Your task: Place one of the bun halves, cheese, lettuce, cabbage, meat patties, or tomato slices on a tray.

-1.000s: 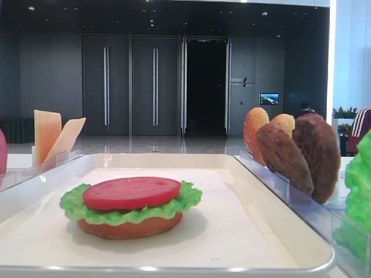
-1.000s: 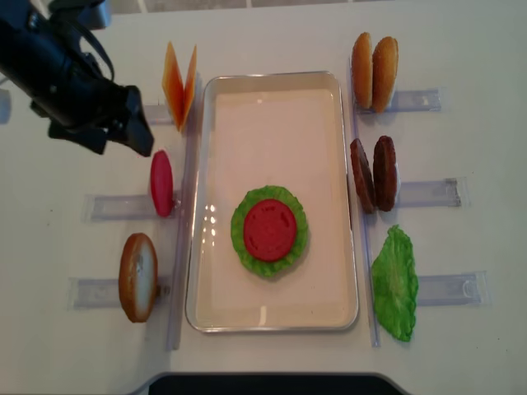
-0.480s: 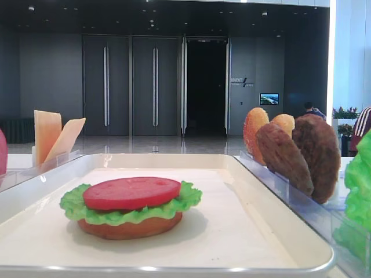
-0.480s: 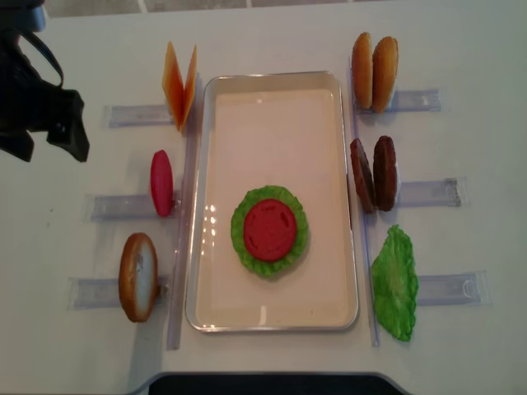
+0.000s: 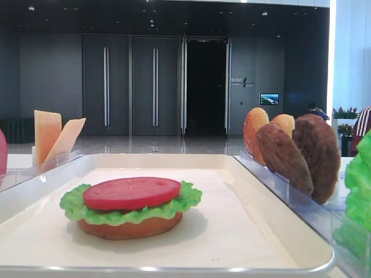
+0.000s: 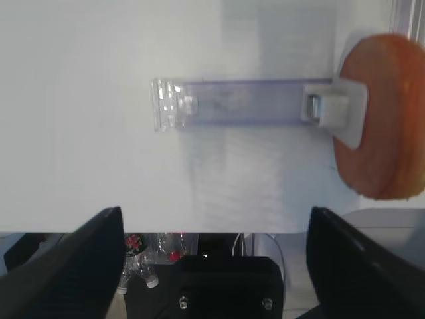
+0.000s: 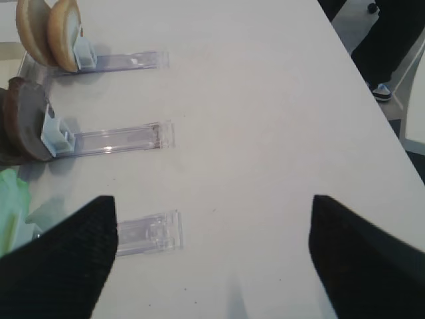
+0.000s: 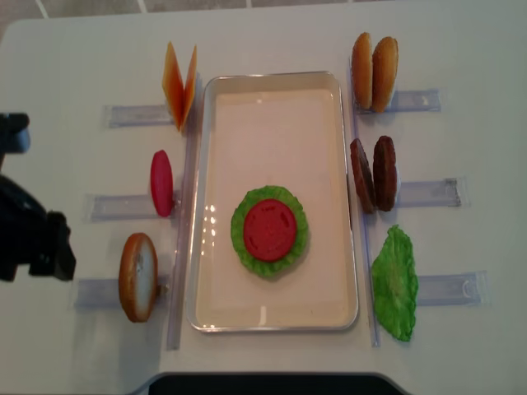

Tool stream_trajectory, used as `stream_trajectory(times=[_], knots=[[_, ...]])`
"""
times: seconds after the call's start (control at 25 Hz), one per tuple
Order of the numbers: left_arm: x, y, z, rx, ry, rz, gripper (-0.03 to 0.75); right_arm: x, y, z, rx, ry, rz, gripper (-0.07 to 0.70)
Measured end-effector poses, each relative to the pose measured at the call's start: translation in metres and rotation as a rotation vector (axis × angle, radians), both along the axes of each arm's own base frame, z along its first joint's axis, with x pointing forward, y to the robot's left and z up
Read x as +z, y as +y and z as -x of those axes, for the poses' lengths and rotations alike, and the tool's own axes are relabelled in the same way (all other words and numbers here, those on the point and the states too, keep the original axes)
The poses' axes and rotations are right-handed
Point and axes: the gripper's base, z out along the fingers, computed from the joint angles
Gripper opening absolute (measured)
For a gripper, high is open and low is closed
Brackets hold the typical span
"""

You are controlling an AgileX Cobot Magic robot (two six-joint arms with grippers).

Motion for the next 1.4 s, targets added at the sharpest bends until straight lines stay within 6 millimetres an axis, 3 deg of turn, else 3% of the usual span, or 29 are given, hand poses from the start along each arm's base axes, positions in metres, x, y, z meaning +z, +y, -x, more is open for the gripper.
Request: stream_trajectory(times=[0.32, 0.72, 1.16, 1.4], knots=[[-0.024, 0.0, 0.067, 0.03, -0.104, 0.007, 0.594, 0.0, 0.0, 0.0, 0.0, 0.0, 0.0, 0.587], [-0.003, 0.001, 0.119, 0.042, -0.562, 0.017, 0.591, 0.0, 0.0, 0.0, 0.0, 0.0, 0.0, 0.587], [0.004, 0.002, 0.163, 0.041, -0.874, 0.019, 0.589, 0.0, 0.0, 0.0, 0.0, 0.0, 0.0, 0.587], [0.004, 0.003, 0.171, 0.043, -0.929, 0.008, 0.537, 0.0, 0.0, 0.0, 0.0, 0.0, 0.0, 0.587]])
